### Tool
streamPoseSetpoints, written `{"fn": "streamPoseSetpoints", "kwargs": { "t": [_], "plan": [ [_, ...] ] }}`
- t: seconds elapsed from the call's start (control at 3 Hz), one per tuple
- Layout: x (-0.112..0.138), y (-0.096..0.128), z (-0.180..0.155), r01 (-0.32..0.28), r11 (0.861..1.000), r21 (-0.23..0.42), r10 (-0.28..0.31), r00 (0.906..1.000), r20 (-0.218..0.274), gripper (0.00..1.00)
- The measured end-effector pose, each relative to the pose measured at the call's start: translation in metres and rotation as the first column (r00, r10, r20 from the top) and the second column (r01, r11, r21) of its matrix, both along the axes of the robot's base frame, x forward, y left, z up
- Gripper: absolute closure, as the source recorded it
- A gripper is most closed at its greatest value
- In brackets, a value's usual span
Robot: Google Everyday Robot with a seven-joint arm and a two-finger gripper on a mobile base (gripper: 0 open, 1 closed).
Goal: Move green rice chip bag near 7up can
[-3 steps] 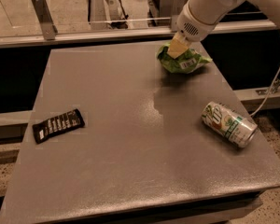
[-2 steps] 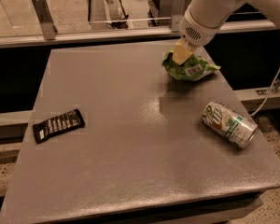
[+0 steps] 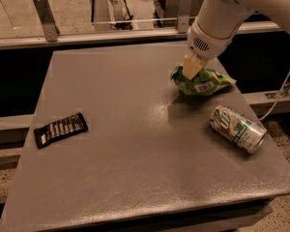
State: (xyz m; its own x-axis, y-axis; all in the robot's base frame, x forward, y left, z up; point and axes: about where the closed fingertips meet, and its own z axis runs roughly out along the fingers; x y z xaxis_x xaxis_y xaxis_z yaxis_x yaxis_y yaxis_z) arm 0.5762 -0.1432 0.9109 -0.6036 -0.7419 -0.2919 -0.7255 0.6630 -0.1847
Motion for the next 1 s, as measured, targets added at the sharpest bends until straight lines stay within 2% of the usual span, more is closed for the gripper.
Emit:
{"fn": "streamPoseSetpoints", "kwargs": {
  "t": [0.67,1.0],
  "plan": [
    [-0.036,-0.001,0.001,0.032,0.999,0.007,-0.031,0.9987,-0.040,1.00],
    [-0.047,0.014,-0.005,0.009,0.999,0.035,-0.007,0.9977,-0.067,1.00]
  ]
}}
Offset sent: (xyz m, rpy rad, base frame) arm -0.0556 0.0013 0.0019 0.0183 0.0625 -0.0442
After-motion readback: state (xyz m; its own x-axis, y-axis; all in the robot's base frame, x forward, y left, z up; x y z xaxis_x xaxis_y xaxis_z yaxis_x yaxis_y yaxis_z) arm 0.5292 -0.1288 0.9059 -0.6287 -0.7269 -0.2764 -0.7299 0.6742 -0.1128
